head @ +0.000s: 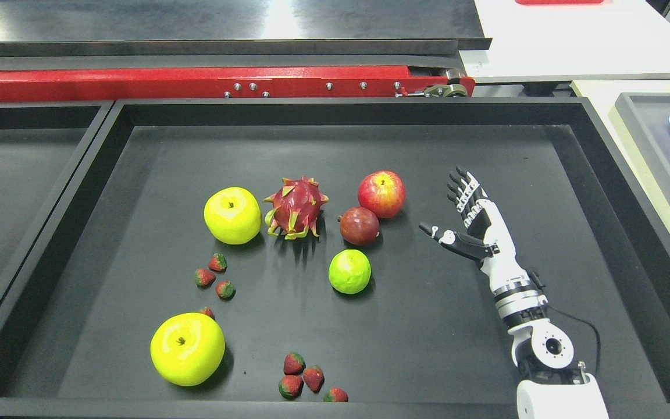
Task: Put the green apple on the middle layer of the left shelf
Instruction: 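Open the right hand and withdraw it from the green apple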
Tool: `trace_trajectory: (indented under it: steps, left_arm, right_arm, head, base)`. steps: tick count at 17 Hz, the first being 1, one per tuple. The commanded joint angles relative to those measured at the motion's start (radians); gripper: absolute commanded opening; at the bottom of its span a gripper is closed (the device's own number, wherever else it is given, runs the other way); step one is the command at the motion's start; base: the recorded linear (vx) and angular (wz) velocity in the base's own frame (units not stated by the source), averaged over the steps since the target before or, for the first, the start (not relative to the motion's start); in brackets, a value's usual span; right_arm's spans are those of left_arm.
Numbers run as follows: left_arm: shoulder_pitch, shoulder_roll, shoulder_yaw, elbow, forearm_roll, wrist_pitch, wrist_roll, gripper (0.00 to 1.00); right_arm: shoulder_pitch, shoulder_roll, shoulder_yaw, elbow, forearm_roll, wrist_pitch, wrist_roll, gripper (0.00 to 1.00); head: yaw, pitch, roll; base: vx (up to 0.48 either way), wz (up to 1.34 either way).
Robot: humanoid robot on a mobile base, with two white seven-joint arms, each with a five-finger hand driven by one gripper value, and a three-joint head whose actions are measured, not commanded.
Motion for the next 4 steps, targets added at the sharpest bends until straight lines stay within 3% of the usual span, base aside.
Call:
trace_trajectory:
  steps: [1, 4]
  left_arm:
    - [0.0, 0.017, 0.0, 0.0, 0.0, 0.001, 0.0, 1.0]
    - [0.0, 0.017, 0.0, 0.0, 0.0, 0.001, 0.0, 1.0]
  right_arm:
    - [0.017, -0.014, 0.004, -0.015, -0.017, 0.005, 0.002, 1.0]
    - [0.017, -0.014, 0.009, -0.015, -0.015, 0.005, 0.002, 1.0]
  head:
    - [0.0, 0.0, 0.0]
    - [0.0, 0.0, 0.0]
  base:
    - [0.0, 0.0]
    - [0.0, 0.0]
